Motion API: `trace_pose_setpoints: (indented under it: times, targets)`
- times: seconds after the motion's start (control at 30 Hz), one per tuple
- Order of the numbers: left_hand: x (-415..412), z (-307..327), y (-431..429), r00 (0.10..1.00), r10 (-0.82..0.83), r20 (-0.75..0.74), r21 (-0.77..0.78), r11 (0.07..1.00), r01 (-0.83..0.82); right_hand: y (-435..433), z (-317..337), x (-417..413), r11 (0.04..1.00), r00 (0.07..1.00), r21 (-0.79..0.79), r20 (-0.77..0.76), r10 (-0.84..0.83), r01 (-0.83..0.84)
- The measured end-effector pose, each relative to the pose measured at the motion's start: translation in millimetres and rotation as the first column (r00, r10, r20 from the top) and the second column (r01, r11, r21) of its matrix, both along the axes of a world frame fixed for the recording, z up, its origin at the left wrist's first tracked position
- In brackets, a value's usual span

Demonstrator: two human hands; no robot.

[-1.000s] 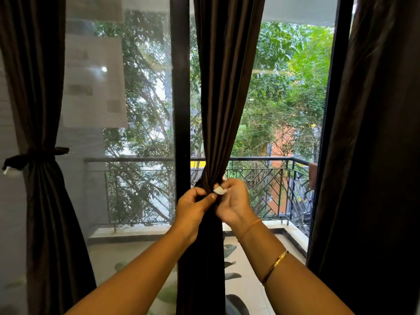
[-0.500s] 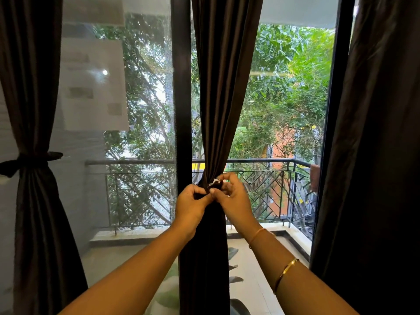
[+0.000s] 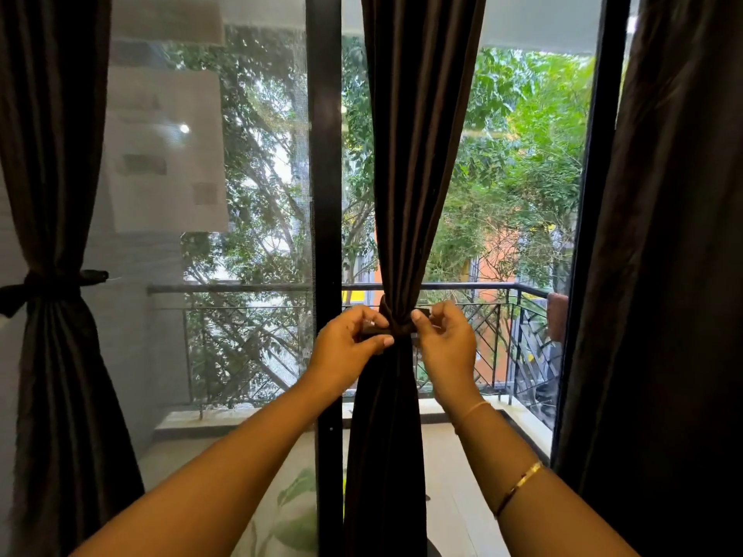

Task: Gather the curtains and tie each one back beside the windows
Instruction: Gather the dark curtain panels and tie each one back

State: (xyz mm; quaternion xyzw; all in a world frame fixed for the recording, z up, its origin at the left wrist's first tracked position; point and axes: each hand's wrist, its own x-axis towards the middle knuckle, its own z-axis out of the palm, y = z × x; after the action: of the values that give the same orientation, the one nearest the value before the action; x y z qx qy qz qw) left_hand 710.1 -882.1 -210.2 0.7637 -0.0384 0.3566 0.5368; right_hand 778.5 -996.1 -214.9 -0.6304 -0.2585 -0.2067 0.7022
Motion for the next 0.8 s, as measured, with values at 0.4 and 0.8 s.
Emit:
trace_pose_setpoints:
  times: [0.4, 0.8]
  targets:
    - [-19.8, 30.1, -3.4, 0.993, 0.023, -0.114, 0.336, 0.942, 0.016, -12.1, 28.8, 27.6, 0.842, 0.782, 0.522, -0.465, 0.415, -0.136]
    - [3.1, -6.3, 13.2, 0.993, 0.112, -0.046, 0.058, 0.992, -0.109, 4.7, -3.3, 9.3, 0.933, 0.857, 0.315, -0.419, 0.3, -0.172]
